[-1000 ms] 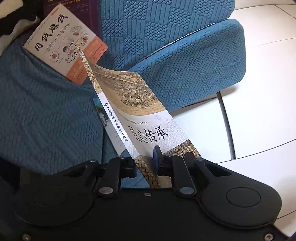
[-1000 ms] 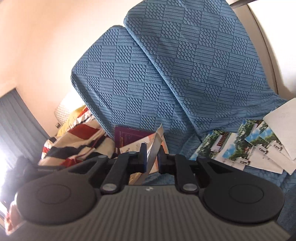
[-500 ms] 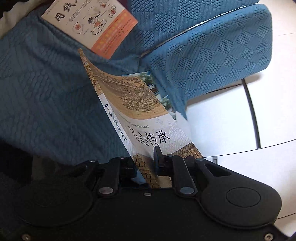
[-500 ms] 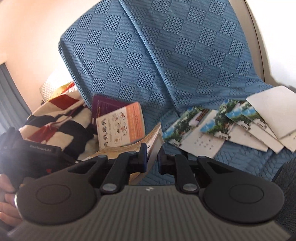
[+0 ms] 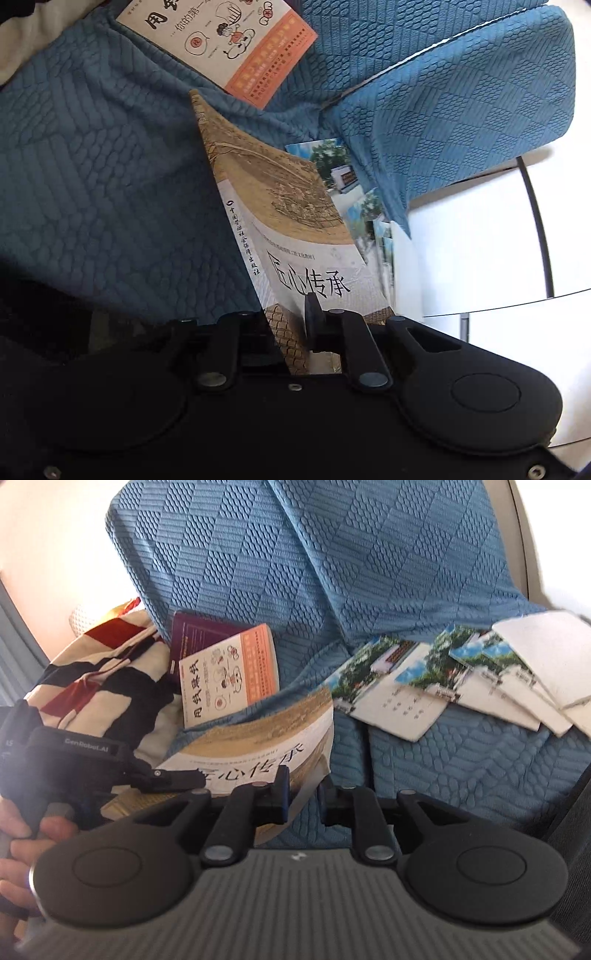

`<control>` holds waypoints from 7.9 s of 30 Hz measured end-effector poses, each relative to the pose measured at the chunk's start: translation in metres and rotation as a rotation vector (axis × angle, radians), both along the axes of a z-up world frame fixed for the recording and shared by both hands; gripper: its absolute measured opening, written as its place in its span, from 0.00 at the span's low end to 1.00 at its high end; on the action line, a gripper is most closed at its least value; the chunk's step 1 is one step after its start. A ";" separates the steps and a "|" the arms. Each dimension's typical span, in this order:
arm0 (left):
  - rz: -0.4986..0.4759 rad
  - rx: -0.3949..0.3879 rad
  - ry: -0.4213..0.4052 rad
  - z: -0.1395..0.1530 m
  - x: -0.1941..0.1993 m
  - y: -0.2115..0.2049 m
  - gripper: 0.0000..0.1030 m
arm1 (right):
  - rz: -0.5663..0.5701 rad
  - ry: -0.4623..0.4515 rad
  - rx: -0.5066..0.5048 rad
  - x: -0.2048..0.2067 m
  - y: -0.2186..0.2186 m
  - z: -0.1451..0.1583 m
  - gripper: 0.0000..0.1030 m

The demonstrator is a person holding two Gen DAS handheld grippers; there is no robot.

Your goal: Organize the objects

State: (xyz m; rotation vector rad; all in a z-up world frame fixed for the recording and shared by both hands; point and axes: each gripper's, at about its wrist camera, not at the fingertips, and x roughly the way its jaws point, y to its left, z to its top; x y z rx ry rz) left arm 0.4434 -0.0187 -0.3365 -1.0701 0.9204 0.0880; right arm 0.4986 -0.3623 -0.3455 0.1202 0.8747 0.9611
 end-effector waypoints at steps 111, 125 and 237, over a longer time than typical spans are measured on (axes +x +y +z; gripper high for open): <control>-0.084 0.551 0.114 -0.045 0.068 0.005 0.31 | 0.040 -0.022 -0.250 0.059 0.074 -0.056 0.23; -0.053 0.630 0.056 -0.005 0.059 -0.002 0.28 | 0.053 -0.046 -0.249 0.061 0.076 -0.031 0.22; 0.245 0.934 -0.052 0.010 0.062 0.082 1.00 | 0.097 -0.219 -0.107 0.049 0.136 0.022 0.95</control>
